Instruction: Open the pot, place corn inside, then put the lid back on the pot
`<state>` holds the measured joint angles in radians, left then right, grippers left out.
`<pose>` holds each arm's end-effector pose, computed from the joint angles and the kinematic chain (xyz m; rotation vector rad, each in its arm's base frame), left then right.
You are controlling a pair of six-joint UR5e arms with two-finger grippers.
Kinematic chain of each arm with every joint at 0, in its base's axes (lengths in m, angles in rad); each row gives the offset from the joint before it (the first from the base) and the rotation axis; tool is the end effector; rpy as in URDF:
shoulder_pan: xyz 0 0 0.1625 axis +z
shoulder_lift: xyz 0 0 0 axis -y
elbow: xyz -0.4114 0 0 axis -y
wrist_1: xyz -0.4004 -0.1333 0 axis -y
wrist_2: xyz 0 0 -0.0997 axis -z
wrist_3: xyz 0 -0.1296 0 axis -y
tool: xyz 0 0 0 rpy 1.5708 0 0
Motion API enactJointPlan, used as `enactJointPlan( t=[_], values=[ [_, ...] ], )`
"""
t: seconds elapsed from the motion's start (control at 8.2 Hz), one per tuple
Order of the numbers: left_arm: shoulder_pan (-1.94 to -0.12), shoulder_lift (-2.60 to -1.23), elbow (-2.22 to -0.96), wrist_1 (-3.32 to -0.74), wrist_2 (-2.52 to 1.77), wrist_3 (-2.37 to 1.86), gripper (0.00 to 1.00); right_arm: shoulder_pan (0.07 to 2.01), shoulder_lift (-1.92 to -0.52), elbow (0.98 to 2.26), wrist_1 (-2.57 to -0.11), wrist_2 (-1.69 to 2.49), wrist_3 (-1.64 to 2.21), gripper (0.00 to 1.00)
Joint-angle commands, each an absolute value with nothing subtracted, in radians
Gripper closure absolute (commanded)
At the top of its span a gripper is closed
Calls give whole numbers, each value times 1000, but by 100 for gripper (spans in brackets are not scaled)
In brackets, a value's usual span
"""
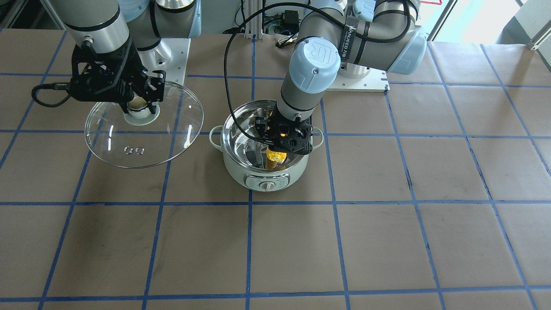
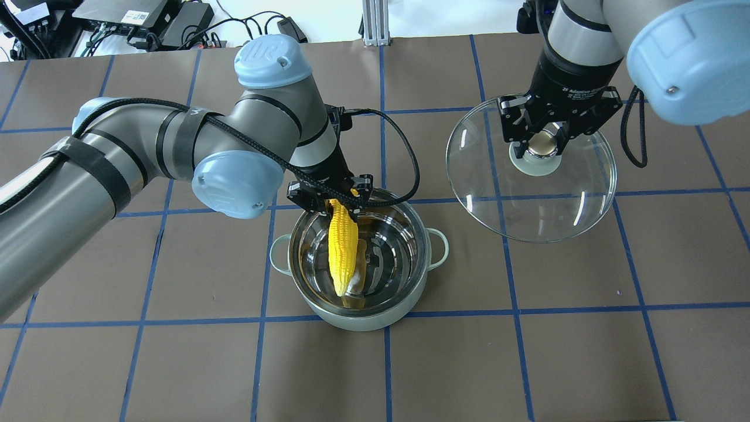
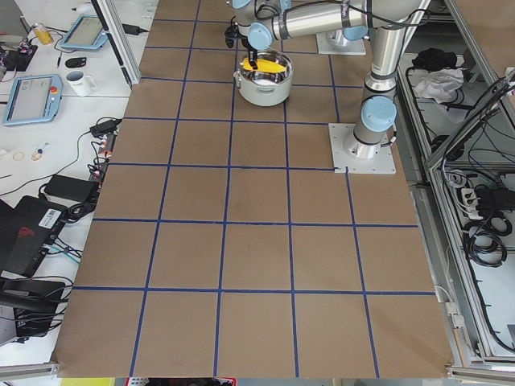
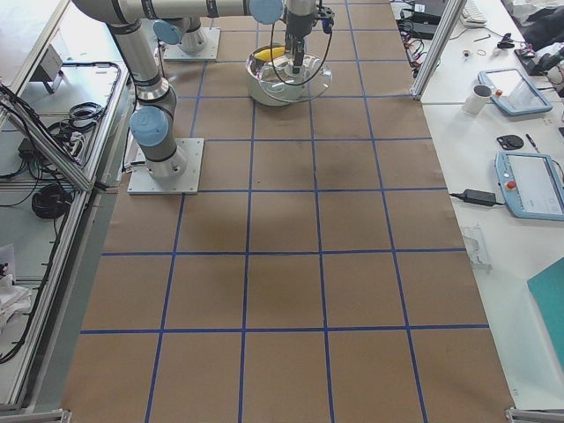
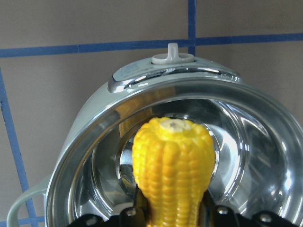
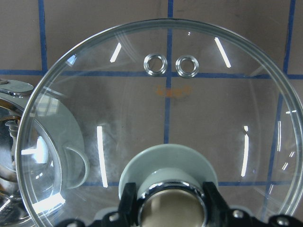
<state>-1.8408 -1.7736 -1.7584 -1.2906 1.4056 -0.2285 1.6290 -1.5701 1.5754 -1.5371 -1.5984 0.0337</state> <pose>-0.2926 -0.4774 0.2751 -0.0486 -3.0003 -0.2217 0.1583 -0.4869 0.4384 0.0390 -3.1114 -0.0586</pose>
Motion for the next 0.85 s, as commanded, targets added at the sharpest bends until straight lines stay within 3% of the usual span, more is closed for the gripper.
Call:
enactJointPlan(
  t=[0.0, 0.12, 0.24, 0.49, 0.61, 0.73],
  values=[
    [-1841, -1799, -1756, -1287, 1405, -307, 63, 1632, -1571, 1575, -1539, -1600, 35, 78],
    [-1841, -1799, -1756, -1287, 1407, -311, 36, 1632, -1571, 1577, -1539, -1598, 35, 78],
    [-1841, -1799, -1756, -1285, 1404, -334, 24, 1632, -1572, 1577, -1539, -1600, 35, 78],
    [-1841, -1801, -1756, -1285, 1402, -387, 11, 1632, -1575, 1577, -1539, -1598, 37, 79],
    [-1841, -1802, -1756, -1279, 1402, -387, 0, 1634, -1577, 1577, -1539, -1598, 43, 79],
    [-1841, -1801, -1755, -1279, 1402, -384, 0, 1634, -1577, 1578, -1539, -1600, 44, 79]
  ],
)
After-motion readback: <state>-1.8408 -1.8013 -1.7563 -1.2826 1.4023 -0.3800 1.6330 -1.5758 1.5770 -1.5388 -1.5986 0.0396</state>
